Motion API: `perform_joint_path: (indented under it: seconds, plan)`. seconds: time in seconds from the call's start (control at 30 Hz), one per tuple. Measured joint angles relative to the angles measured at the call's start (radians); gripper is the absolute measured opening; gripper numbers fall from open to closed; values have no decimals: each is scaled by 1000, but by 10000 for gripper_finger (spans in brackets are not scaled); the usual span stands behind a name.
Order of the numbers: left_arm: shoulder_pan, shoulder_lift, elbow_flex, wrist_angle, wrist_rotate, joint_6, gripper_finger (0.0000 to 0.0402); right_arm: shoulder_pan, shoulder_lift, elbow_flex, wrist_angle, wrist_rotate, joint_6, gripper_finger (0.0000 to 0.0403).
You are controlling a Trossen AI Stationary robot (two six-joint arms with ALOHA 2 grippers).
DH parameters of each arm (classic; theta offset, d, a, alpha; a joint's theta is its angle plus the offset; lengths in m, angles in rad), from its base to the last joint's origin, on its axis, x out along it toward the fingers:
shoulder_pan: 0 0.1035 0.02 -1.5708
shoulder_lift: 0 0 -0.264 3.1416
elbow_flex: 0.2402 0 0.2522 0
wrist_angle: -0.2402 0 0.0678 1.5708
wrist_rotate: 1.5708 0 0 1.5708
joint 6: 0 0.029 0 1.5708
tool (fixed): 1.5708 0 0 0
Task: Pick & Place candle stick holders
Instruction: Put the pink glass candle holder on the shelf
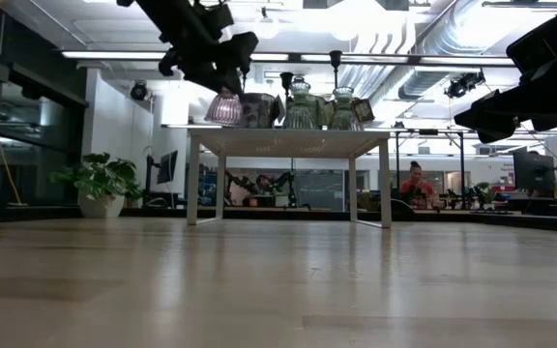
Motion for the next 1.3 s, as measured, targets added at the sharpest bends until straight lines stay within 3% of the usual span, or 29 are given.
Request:
perform_joint_path:
  seconds: [0.33, 0.57, 1.3]
  plan:
    - [88, 0, 0, 15, 91, 0, 127, 0, 0, 0, 0, 0, 0, 221]
    - [92, 28, -1, 65, 143, 8, 127, 0, 0, 0, 0, 0, 0, 221]
    - [92, 42, -1, 81, 125, 23, 127, 0, 0, 0, 0, 0, 0, 221]
